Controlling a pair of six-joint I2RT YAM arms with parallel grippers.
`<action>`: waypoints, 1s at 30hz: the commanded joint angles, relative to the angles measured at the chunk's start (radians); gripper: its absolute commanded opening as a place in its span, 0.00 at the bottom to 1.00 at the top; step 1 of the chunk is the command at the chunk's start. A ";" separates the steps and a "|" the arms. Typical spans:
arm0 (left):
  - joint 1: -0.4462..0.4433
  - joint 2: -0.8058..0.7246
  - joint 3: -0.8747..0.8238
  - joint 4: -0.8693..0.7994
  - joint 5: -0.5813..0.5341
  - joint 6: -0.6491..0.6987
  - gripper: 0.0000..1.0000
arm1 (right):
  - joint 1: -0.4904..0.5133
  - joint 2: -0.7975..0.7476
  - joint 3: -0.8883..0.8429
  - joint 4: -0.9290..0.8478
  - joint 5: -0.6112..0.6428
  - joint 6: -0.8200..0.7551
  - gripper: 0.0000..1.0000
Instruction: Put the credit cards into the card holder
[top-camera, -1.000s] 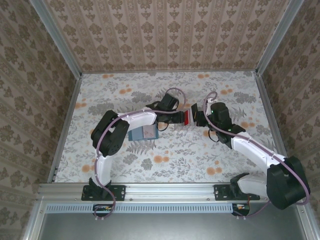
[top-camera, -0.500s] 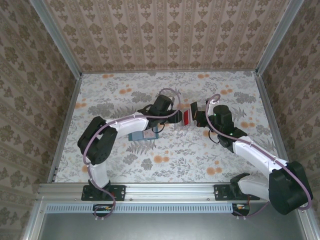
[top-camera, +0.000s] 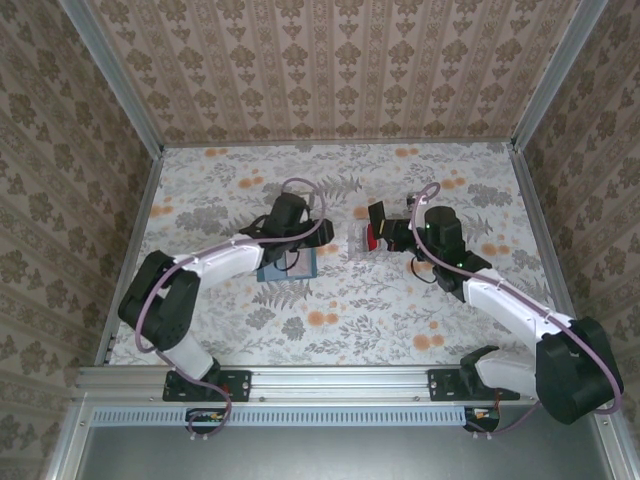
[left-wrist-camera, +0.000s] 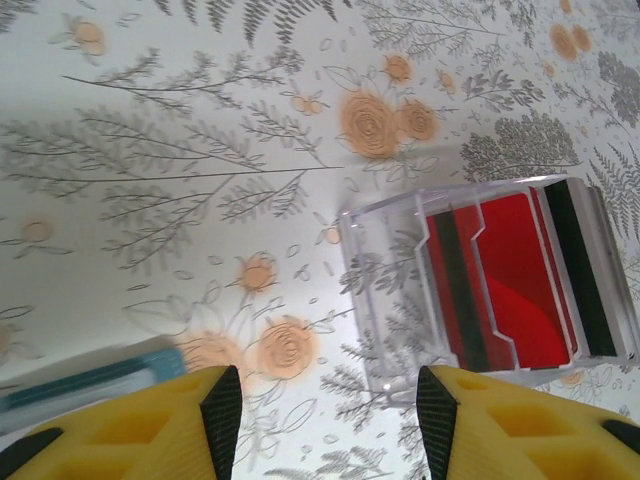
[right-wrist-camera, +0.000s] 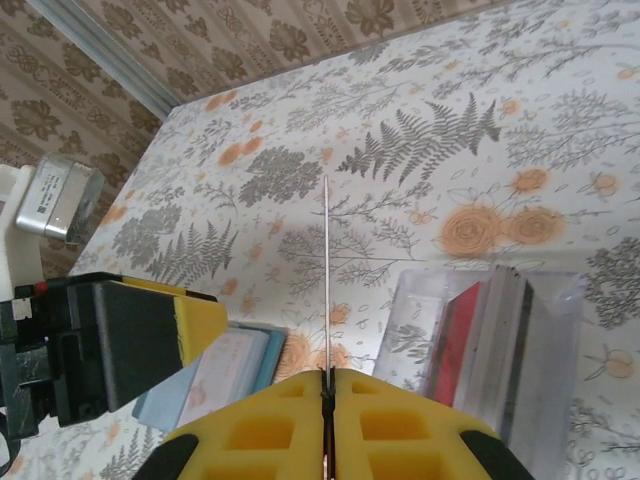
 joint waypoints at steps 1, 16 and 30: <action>0.042 -0.071 -0.052 0.007 0.033 0.043 0.53 | 0.027 0.022 0.034 0.023 -0.038 0.057 0.11; 0.293 -0.296 -0.277 -0.118 0.059 0.075 0.54 | 0.176 0.158 0.066 0.108 -0.024 0.200 0.11; 0.347 -0.320 -0.360 -0.158 0.093 0.077 0.55 | 0.282 0.339 0.041 0.266 0.039 0.341 0.11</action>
